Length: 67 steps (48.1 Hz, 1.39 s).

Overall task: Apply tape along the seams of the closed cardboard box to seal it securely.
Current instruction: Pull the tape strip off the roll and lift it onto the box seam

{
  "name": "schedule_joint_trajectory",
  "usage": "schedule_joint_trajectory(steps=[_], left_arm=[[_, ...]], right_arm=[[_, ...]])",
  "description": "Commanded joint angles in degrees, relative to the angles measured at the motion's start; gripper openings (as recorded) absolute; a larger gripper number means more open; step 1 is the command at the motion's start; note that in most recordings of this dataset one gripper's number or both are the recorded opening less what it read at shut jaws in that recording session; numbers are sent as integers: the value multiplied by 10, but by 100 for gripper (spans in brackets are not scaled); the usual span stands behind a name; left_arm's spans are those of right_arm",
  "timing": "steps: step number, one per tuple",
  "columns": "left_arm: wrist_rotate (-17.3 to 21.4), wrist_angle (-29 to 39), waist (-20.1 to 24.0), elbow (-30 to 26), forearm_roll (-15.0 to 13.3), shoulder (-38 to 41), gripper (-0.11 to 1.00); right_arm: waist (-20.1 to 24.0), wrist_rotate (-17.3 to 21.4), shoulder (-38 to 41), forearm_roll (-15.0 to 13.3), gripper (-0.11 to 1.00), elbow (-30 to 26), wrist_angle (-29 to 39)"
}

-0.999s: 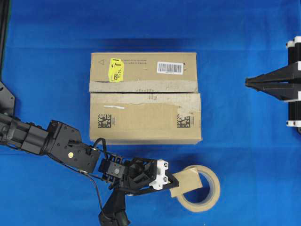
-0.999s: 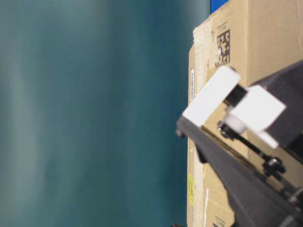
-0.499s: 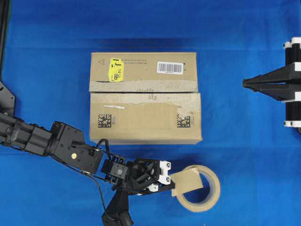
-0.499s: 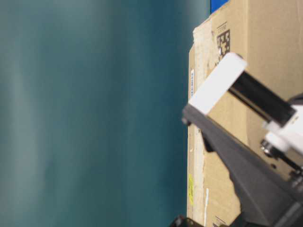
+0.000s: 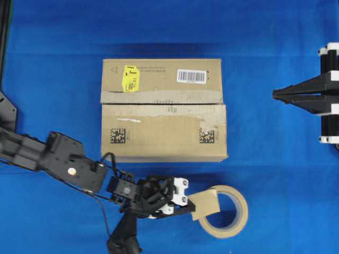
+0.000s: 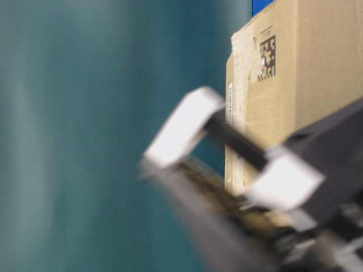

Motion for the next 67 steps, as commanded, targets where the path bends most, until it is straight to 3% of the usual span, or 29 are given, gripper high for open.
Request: schedule_joint_trajectory(steps=[1,16,37,50,67], left_arm=[[7,-3,10,4,-2,-47,2],[66,-24,58,61,0,-149,2],[195,-9,138,111,0,-220,2],[226,2,174,131,0,-243,2],[217,58,201,131,0,-243,2]], right_arm=[[4,1,2,-1,0,-11,-4],[14,-4,-8,-2,0,-24,-4],[14,-7,-9,-26,0,-38,-5],[14,-7,-8,-38,0,-47,-2],[14,-7,4,-50,0,-48,-5]])
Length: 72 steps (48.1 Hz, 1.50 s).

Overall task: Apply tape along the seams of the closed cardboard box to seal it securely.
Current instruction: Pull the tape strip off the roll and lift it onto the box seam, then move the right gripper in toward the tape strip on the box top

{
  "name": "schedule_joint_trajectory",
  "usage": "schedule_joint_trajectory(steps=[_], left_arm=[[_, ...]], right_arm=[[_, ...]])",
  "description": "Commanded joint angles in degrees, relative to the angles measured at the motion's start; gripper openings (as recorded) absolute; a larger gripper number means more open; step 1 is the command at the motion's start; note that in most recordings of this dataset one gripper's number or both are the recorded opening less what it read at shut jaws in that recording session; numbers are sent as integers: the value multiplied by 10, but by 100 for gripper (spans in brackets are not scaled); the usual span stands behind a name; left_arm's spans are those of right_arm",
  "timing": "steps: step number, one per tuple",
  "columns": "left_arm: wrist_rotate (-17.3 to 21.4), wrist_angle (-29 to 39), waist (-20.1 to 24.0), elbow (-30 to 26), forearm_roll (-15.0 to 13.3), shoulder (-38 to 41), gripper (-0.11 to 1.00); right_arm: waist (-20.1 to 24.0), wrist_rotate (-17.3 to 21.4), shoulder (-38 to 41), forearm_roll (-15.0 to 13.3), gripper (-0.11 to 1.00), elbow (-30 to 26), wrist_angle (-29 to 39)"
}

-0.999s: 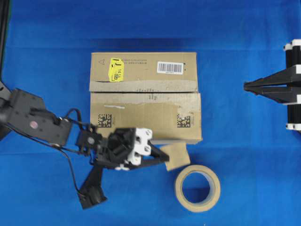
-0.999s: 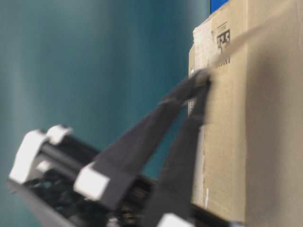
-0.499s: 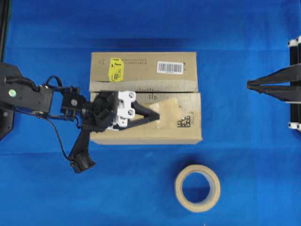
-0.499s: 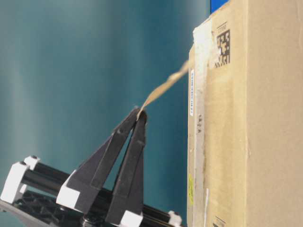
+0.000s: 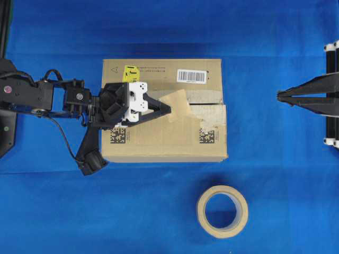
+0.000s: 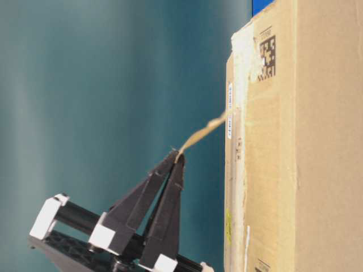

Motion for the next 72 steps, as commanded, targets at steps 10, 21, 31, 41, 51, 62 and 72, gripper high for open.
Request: schedule_joint_trajectory(steps=[10,21,31,41,51,62,72], left_arm=[[-3,33,6,-5,0,-12,2],[-2,82,7,-7,0,-12,2],[-2,93,7,-7,0,-12,2],[0,104,8,-8,0,-12,2],[-2,109,8,-8,0,-12,2],[-2,109,8,-7,0,-12,2],[-2,110,8,-9,0,-11,2]], right_arm=[[1,1,18,-1,0,-16,-11],[1,4,30,-1,0,-16,-22],[1,10,53,2,0,-19,-40],[-3,13,83,7,0,-33,-43],[-18,14,130,24,0,-53,-61],[-22,14,202,27,2,-91,-74],[-25,17,266,27,59,-134,-76]])
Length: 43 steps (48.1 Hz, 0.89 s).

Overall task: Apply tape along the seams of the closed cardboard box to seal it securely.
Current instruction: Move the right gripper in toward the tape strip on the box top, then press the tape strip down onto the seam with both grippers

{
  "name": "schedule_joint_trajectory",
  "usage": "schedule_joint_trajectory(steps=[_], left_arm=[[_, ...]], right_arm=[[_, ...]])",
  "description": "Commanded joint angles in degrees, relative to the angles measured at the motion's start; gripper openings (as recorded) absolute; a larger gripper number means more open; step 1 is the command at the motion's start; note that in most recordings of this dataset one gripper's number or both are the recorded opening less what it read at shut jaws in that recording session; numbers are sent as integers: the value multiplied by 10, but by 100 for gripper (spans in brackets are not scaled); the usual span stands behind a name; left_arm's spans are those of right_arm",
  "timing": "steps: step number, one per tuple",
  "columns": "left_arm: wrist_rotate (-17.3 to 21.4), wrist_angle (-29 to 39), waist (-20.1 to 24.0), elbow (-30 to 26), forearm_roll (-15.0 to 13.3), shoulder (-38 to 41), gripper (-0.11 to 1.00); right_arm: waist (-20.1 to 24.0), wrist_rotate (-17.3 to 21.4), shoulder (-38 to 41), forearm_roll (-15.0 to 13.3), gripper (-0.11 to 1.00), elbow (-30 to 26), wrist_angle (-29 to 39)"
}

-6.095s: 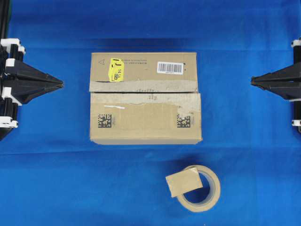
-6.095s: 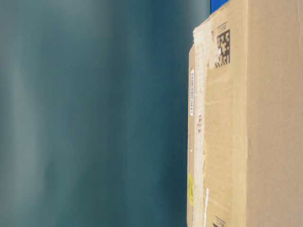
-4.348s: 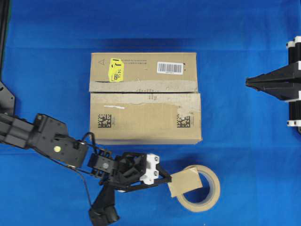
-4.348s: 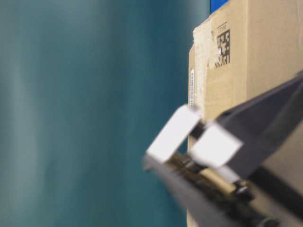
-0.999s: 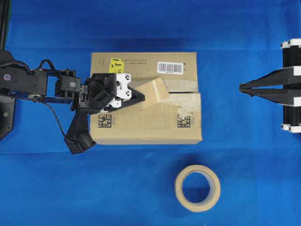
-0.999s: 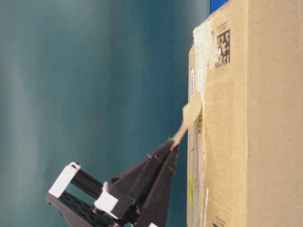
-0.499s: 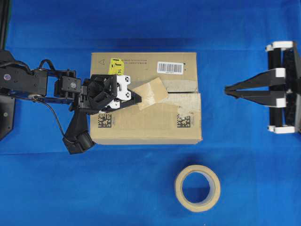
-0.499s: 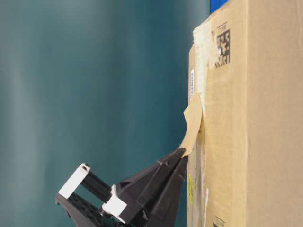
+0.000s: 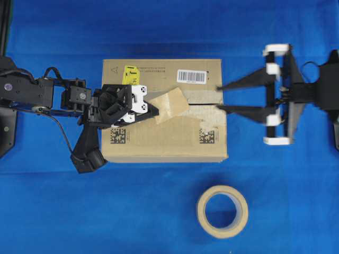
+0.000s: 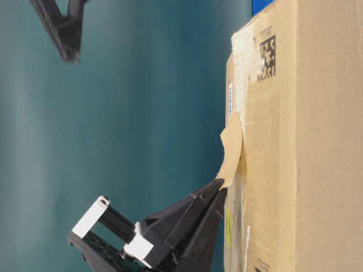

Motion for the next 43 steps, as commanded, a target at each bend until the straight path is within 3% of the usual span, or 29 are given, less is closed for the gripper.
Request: schedule_joint_trajectory(steps=[1,10,26,43], left_arm=[[-1,-2,0,-9,0,-11,2],[-1,-1,1,-9,0,-11,2],[-1,-1,0,-10,0,-10,2],[-2,0,0,-11,0,-9,2]], right_arm=[[-4,1,24,2,61,-31,-7],[-12,1,67,8,51,-58,-1],[-40,1,149,18,50,-85,4],[-40,1,219,18,50,-92,6]])
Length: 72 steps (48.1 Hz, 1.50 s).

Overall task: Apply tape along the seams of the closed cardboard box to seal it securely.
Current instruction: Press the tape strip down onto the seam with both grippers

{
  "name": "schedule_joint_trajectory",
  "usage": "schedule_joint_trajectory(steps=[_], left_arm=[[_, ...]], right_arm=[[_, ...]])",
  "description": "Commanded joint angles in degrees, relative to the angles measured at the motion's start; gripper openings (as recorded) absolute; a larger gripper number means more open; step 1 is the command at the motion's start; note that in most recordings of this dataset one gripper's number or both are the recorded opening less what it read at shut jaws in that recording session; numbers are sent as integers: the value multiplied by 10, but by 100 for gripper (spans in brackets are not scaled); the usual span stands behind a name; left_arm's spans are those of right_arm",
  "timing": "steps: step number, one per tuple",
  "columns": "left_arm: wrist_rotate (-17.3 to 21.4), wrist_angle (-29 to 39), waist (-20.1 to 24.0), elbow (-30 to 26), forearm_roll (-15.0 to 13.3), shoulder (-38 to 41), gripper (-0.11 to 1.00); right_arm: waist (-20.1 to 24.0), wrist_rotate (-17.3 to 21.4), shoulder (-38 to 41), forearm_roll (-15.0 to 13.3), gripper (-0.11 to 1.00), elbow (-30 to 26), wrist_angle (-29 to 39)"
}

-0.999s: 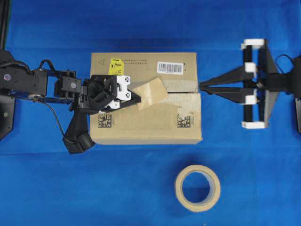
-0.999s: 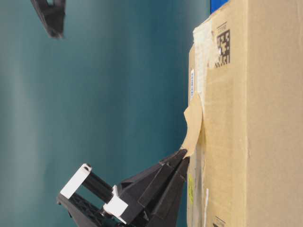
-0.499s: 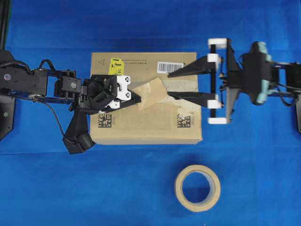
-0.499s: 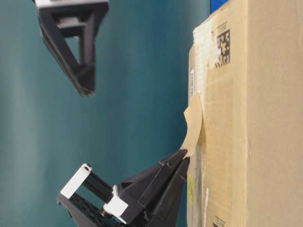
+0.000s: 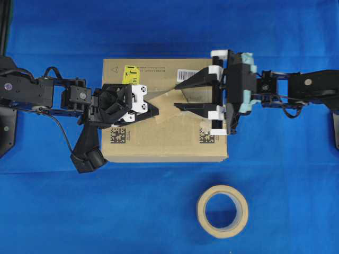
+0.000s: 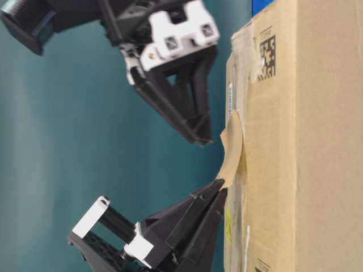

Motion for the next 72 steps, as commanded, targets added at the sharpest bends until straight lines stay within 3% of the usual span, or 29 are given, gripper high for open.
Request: schedule_joint_trajectory(steps=[1,49,60,66,72], left_arm=[[-2,-3,0,-9,0,-9,2],[-10,-3,17,-12,0,-7,2],[-11,34,31,-17,0,-6,2],[-11,40,35,-18,0,-5,12],[-11,40,40,-18,0,-5,30]], right_arm=[[1,1,-2,2,50,-12,-2],[2,0,33,4,50,-17,31],[1,0,33,17,50,-17,33],[1,0,33,20,50,-17,33],[1,0,33,20,50,-17,33]])
